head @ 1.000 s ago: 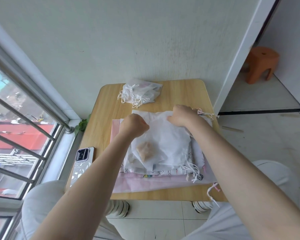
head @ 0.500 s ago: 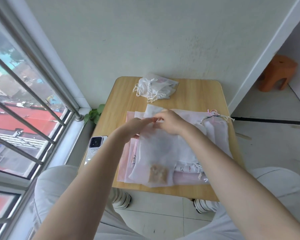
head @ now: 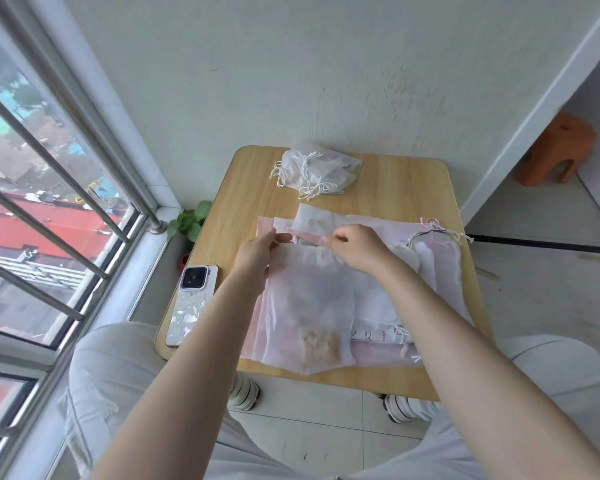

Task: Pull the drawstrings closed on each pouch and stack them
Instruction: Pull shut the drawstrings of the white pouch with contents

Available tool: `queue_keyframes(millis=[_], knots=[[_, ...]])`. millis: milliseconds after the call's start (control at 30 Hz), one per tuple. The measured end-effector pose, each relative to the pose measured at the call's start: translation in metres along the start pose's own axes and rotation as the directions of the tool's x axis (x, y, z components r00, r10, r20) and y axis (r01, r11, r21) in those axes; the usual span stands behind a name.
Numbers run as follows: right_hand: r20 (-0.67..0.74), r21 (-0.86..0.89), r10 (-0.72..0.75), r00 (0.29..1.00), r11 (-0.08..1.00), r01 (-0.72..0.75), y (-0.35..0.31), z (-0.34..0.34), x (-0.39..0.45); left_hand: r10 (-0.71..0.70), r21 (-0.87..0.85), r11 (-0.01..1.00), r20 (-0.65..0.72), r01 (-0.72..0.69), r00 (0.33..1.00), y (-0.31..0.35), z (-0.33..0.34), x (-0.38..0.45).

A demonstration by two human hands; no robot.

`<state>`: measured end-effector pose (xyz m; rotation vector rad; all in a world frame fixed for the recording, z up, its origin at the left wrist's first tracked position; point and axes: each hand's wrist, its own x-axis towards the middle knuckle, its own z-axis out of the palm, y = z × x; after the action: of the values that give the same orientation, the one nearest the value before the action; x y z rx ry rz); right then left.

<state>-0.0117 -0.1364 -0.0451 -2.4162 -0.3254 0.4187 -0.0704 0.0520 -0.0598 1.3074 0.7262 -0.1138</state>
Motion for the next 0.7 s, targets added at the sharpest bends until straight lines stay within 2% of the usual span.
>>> queue_keyframes(millis=[133,267,333,400,467,500,533,600,667,700], knots=[[-0.050,-0.059,0.061,0.997,0.996,-0.064,0.005,-0.007,-0.005,-0.003,-0.058,0.998,-0.147,-0.005,0.989,-0.009,-0.004,0.003],[-0.074,-0.078,0.078,0.994,0.993,-0.083,0.004,-0.009,-0.010,-0.021,-0.119,0.993,-0.341,-0.021,0.940,-0.017,-0.007,0.005],[-0.093,-0.117,0.082,0.992,0.989,-0.092,0.006,-0.009,-0.010,-0.082,-0.342,0.939,-0.298,-0.026,0.951,-0.017,-0.009,0.005],[-0.094,-0.177,0.089,0.992,0.979,-0.105,0.009,-0.006,-0.010,-0.106,-0.628,0.778,-0.165,-0.022,0.980,-0.014,-0.011,0.004],[-0.091,-0.239,0.114,0.989,0.962,-0.133,0.014,-0.002,-0.010,-0.103,-0.768,0.640,-0.079,0.005,0.992,-0.012,-0.013,0.004],[-0.095,-0.270,0.122,0.988,0.952,-0.143,0.016,0.000,-0.010,-0.109,-0.783,0.622,-0.053,0.026,0.993,-0.012,-0.014,0.004],[-0.112,-0.304,0.122,0.986,0.941,-0.151,0.018,0.001,-0.010,-0.114,-0.769,0.638,-0.033,0.048,0.993,-0.012,-0.016,0.003],[-0.173,-0.350,0.112,0.979,0.922,-0.167,0.020,0.002,-0.010,-0.091,-0.614,0.789,-0.062,0.034,0.994,-0.014,-0.018,0.002],[-0.232,-0.362,0.109,0.967,0.913,-0.190,0.018,0.000,-0.009,0.016,-0.283,0.958,-0.130,-0.053,0.991,-0.018,-0.018,-0.001],[-0.251,-0.363,0.105,0.962,0.911,-0.195,0.016,-0.001,-0.008,0.085,-0.115,0.988,-0.147,-0.103,0.985,-0.020,-0.017,-0.003]])
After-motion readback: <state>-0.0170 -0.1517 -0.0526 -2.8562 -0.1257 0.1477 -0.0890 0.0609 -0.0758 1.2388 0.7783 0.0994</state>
